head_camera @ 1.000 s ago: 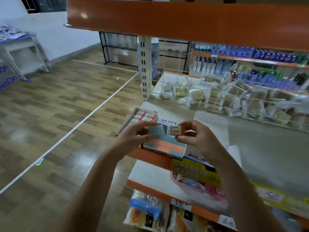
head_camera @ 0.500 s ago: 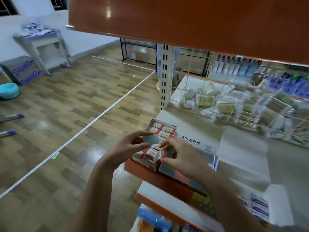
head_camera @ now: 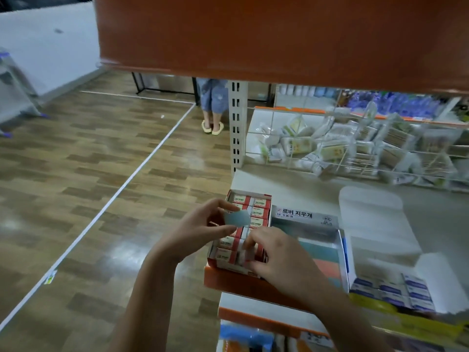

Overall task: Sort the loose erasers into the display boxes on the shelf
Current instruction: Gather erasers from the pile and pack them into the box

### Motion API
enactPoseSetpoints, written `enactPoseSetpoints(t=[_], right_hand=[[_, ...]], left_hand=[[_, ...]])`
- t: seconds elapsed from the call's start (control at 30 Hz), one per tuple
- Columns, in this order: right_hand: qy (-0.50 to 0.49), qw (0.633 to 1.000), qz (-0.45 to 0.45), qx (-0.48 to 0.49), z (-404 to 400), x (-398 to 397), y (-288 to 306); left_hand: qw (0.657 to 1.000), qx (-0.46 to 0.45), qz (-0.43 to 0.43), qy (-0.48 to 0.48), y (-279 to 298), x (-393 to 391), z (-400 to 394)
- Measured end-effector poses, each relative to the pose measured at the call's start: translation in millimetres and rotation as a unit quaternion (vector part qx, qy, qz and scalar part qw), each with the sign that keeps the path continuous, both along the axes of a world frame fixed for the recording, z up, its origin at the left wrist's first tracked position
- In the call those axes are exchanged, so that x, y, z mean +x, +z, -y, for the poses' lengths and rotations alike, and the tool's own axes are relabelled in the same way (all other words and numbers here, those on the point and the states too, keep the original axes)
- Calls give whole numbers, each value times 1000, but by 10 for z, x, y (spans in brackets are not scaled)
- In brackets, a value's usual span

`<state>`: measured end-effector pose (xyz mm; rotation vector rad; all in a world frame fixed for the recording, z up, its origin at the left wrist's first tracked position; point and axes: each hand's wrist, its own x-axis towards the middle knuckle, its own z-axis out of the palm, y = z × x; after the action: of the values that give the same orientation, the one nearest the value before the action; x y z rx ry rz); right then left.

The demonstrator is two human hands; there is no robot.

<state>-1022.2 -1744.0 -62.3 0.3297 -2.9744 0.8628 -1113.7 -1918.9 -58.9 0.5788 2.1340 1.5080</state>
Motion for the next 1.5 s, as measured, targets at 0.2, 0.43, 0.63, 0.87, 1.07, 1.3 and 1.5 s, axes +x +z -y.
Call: enactPoseSetpoints(t=[0.2, 0.43, 0.63, 0.87, 1.07, 1.3, 1.5], right_hand=[[-62, 998, 21, 26, 51, 79, -38], [-73, 995, 49, 38, 94, 134, -91], [-113, 993, 27, 27, 98, 165, -14], [-319, 946, -49, 28, -475, 326, 128], [-438, 898, 17, 15, -961, 413, -30], [-420, 905, 65, -32, -1007, 419, -79], [-409, 910, 47, -45, -995, 440, -99]], left_hand=[[999, 14, 10, -49, 9, -106, 11], [996, 30, 9, -89, 20, -144, 77], [992, 24, -31, -120, 137, -129, 98], [942, -115, -260, -180, 221, -20, -518], [908, -176, -340, -172, 70, 62, -1158], [885, -217, -384, -148, -120, 233, -1545], [862, -259, -416, -129, -182, 355, -1624]])
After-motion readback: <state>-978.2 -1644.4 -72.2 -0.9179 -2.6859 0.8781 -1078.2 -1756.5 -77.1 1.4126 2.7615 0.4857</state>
